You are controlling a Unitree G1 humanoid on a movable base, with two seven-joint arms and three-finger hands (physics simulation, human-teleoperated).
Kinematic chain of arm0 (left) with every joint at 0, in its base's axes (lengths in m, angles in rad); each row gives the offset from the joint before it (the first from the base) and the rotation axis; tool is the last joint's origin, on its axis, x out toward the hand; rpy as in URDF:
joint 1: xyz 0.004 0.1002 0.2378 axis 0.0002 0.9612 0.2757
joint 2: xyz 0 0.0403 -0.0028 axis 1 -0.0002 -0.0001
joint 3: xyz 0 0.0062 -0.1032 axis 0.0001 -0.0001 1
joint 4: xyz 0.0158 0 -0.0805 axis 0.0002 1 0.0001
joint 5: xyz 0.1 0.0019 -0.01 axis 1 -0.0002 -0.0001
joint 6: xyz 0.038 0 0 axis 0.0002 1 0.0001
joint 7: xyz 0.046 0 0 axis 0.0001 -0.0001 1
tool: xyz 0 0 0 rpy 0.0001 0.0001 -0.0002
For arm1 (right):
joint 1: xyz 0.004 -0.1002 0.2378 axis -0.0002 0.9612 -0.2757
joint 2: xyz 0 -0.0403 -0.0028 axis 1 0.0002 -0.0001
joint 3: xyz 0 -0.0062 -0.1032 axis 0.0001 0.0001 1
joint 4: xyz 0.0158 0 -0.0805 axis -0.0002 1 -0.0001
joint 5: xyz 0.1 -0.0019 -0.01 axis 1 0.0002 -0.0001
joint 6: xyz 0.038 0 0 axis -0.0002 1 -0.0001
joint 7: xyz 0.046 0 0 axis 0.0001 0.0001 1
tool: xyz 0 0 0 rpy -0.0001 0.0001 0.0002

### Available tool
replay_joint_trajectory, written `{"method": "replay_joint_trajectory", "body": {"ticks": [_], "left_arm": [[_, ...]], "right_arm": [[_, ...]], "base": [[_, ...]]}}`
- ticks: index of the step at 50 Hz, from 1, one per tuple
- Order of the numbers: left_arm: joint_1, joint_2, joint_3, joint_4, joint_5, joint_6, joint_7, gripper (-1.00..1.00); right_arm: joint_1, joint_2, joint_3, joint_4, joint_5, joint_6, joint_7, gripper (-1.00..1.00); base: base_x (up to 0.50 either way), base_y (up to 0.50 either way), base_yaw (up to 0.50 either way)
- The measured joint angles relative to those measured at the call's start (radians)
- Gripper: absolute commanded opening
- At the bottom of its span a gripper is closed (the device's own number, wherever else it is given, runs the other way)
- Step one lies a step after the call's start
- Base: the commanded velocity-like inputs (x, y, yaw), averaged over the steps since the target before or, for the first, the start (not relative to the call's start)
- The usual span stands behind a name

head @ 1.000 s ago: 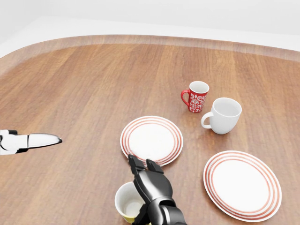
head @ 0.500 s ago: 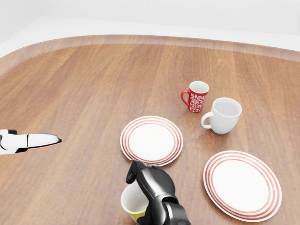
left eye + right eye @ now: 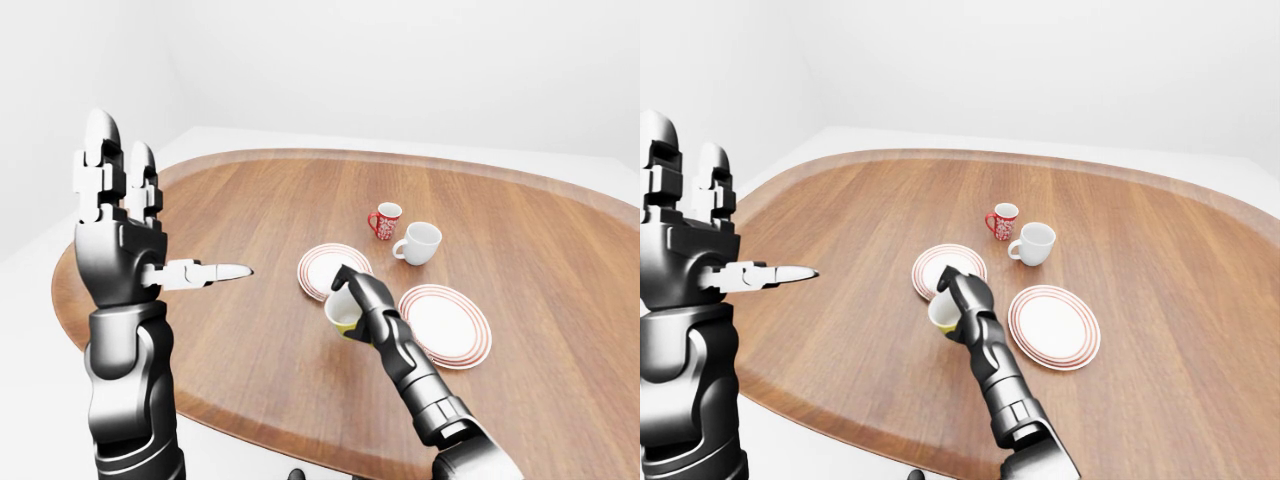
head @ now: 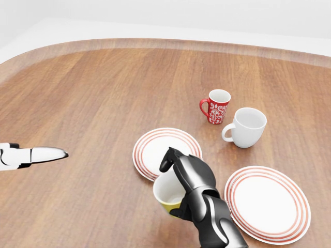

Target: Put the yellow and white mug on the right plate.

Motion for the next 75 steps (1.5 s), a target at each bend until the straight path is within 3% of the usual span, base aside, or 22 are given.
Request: {"method": "replay_joint_trajectory", "body": {"ticks": [12,24,54,75], "left_arm": [[0.002,-0.002,-0.002,-0.001,0.003,0.0,-0.001,1.0],[0.003,-0.003,-0.003,0.002,0.006,0.0,-0.002,1.0],[0.011,-0.007,-0.007,0.01,0.015,0.0,-0.007,1.0],[0.015,-0.01,-0.008,0.01,0.021,0.0,-0.01,1.0]], "right_arm": [[-0.039,-0.072,-0.049,-0.009,0.023,-0.008,-0.013,-1.0],[-0.083,-0.138,-0.092,0.052,0.058,-0.035,-0.041,-1.0],[-0.219,-0.346,-0.172,0.406,0.183,-0.175,-0.169,-1.0],[-0.245,-0.429,-0.2,0.546,0.266,-0.175,-0.211,-1.0]], "base": [[0.0,0.0,0.0],[0.0,0.0,0.0],[0.0,0.0,0.0],[0.0,0.0,0.0]]}}
